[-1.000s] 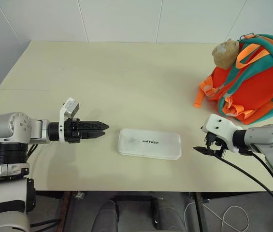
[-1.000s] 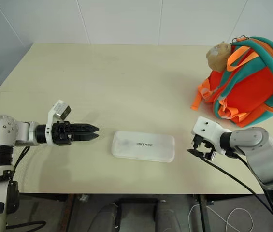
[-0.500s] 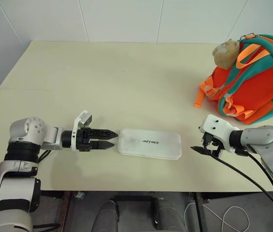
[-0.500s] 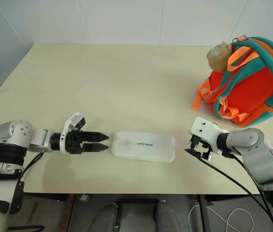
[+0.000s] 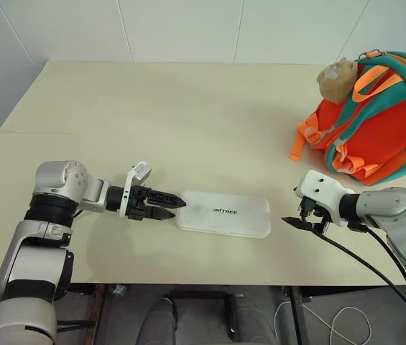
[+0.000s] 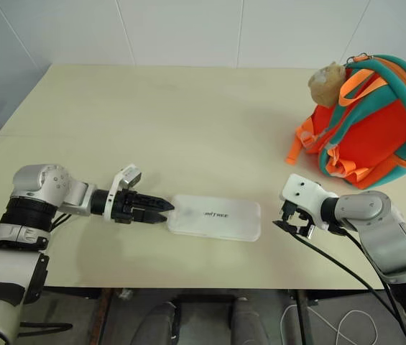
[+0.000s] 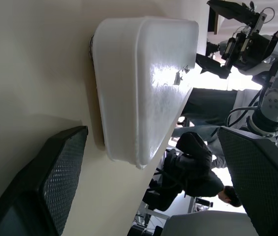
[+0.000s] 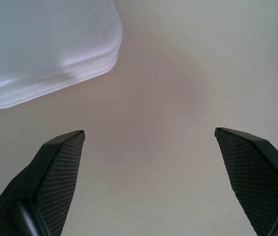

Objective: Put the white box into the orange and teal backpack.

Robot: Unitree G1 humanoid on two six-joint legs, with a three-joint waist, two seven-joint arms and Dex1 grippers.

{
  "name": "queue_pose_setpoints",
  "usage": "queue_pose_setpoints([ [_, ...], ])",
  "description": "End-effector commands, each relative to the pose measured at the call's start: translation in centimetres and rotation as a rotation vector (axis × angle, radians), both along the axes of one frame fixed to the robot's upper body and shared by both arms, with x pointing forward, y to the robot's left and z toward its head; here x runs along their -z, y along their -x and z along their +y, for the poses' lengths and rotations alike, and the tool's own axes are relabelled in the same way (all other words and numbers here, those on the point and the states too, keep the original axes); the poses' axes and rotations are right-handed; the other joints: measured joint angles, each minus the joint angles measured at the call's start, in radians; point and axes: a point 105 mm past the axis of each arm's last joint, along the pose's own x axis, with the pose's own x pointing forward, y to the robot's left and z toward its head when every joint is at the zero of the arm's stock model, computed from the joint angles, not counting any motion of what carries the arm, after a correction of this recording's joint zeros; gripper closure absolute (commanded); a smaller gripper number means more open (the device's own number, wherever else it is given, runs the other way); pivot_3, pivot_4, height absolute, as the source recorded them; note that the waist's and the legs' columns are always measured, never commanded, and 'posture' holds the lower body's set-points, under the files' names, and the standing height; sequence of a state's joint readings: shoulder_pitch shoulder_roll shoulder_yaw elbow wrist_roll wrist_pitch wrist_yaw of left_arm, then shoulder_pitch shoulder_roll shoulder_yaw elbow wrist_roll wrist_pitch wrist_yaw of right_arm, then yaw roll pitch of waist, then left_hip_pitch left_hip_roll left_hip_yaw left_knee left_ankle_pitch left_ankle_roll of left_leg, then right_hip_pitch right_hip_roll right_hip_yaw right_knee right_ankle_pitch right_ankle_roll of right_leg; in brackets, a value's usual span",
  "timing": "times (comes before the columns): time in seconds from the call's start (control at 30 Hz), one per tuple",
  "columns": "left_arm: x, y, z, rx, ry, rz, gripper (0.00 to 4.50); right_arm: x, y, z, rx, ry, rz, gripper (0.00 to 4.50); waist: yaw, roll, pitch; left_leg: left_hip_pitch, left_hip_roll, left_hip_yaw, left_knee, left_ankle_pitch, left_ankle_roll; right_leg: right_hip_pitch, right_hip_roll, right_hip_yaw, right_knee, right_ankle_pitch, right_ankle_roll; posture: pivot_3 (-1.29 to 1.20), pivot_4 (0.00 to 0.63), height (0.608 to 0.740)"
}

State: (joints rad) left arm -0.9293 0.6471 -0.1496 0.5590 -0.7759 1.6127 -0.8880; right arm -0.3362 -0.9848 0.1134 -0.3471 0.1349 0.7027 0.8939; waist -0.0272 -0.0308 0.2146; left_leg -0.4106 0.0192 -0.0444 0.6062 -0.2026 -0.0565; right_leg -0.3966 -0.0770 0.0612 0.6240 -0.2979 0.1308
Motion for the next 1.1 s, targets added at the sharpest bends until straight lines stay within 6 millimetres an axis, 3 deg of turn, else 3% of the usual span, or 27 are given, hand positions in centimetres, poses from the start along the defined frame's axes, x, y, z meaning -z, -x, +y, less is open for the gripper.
queue_pose_setpoints([
  [0.03, -0.7, -0.6, -0.2, -0.007, -0.013, -0.027, 0.0, -0.7, -0.2, 0.1, -0.004, 0.008, -0.038, 0.02, -0.002, 0.0, 0.0, 0.0, 0.0, 0.0, 0.0, 0.0, 0.0, 0.0, 0.0, 0.0, 0.0, 0.0, 0.0, 0.0, 0.15, 0.74],
  [0.17, -0.5, -1.7, -0.6, -0.044, -0.021, -0.042, 0.0, -0.5, -0.2, 0.3, -0.007, 0.003, -0.035, 0.02, 0.0, 0.0, 0.0, 0.0, 0.0, 0.0, 0.0, 0.0, 0.0, 0.0, 0.0, 0.0, 0.0, 0.0, 0.001, 0.0, 0.15, 0.74],
  [0.53, -0.5, -1.1, -3.0, 0.034, 0.032, -0.03, 0.0, -0.7, -0.7, 2.0, -0.047, -0.026, -0.057, 0.02, 0.001, 0.0, 0.0, 0.0, -0.001, 0.0, 0.0, 0.0, 0.0, 0.001, 0.0, 0.0, 0.0, 0.001, 0.002, 0.0, 0.15, 0.74],
  [1.03, 0.4, -0.6, -4.2, 0.071, 0.065, -0.031, 0.0, -0.7, -0.7, 2.1, -0.047, -0.026, -0.057, 0.02, 0.0, 0.0, 0.0, 0.0, -0.001, -0.001, 0.0, 0.0, 0.0, 0.001, -0.001, 0.0, 0.0, 0.001, 0.003, 0.0, 0.15, 0.74],
  [1.1, 0.3, -0.6, -4.3, 0.076, 0.076, -0.033, 0.54, -0.7, -0.7, 2.1, -0.045, -0.025, -0.058, 0.0, -0.001, 0.0, 0.0, 0.0, -0.001, -0.001, 0.0, 0.0, 0.0, 0.001, -0.001, 0.0, 0.0, 0.001, 0.003, 0.0, 0.15, 0.74],
])
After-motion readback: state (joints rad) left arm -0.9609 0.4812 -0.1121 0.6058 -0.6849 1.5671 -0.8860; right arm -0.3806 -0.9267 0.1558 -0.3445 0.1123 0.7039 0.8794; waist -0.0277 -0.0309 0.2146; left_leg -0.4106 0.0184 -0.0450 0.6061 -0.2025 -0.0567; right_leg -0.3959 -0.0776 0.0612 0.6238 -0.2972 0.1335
